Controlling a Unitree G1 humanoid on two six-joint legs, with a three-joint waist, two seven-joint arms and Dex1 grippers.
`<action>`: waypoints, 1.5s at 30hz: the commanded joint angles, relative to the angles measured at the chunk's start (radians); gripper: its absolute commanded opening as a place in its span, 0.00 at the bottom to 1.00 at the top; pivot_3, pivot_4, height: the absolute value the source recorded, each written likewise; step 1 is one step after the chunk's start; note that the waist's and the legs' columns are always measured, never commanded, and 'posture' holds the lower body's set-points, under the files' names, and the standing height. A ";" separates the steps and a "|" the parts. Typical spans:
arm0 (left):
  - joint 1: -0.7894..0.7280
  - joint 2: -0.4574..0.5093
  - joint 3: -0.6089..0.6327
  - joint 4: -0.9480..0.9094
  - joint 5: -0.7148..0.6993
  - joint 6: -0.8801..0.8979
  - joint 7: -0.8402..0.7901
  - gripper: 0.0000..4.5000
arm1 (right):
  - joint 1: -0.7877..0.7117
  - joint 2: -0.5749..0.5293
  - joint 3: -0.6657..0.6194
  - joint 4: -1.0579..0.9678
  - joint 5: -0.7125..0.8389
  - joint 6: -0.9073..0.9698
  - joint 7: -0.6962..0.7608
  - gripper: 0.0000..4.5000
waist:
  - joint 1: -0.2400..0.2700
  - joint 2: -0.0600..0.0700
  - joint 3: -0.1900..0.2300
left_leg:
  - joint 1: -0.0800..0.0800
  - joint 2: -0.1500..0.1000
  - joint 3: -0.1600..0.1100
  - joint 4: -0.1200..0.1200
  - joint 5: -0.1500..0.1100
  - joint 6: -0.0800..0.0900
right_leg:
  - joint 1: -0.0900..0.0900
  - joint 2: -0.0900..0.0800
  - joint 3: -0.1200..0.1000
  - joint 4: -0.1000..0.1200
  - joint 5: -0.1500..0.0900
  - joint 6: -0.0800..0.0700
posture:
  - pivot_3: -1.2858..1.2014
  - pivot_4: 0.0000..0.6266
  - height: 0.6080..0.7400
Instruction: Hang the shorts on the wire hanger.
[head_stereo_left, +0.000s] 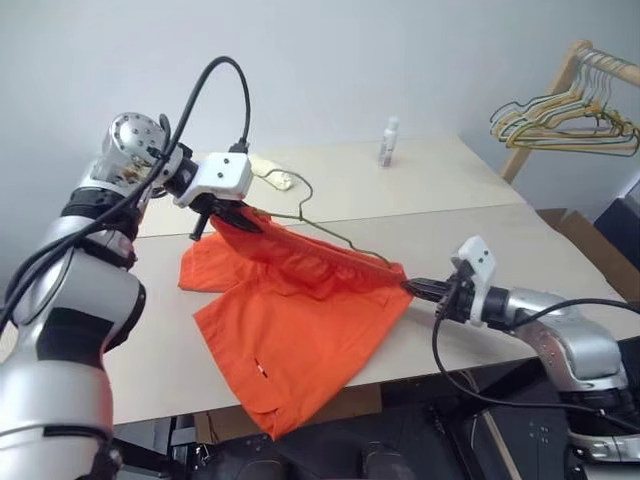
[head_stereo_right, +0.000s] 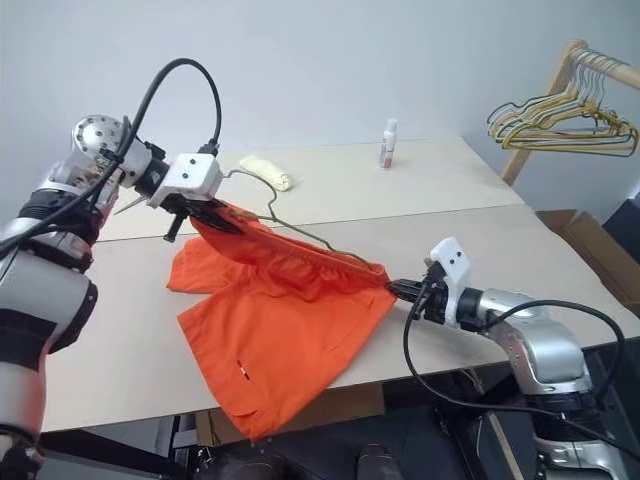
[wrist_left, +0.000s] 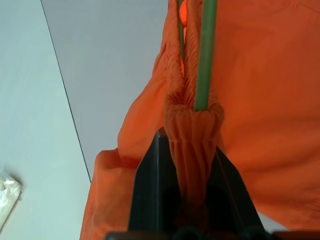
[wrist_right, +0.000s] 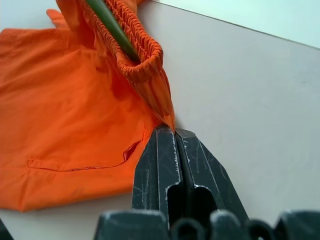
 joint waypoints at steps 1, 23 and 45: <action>-0.022 0.026 0.038 0.021 0.065 -0.039 -0.004 0.00 | 0.008 -0.078 -0.027 -0.044 -0.054 -0.048 0.015 0.01 | 0.000 0.000 0.000 | 0.000 0.000 0.000 0.000 0.000 0.000 | 0.000 0.000 0.000 0.000 0.000 0.000 | 0.50 0.00 1.00; -0.019 -0.089 0.259 -0.008 0.291 -0.061 0.147 0.00 | -0.501 -0.234 0.214 -0.149 -0.217 -0.038 0.143 0.01 | -0.001 0.000 0.000 | -0.002 0.001 0.002 0.003 -0.002 0.003 | -0.001 0.000 0.001 0.000 0.000 0.001 | 0.50 0.00 1.00; 0.027 -0.108 0.364 -0.052 0.312 -0.061 0.126 0.00 | -0.435 -0.099 0.270 -0.028 -0.386 -0.259 0.138 0.44 | -0.002 0.000 0.000 | -0.002 0.000 0.002 0.003 -0.002 0.003 | -0.001 -0.001 0.001 0.000 0.000 0.001 | 0.50 0.00 1.00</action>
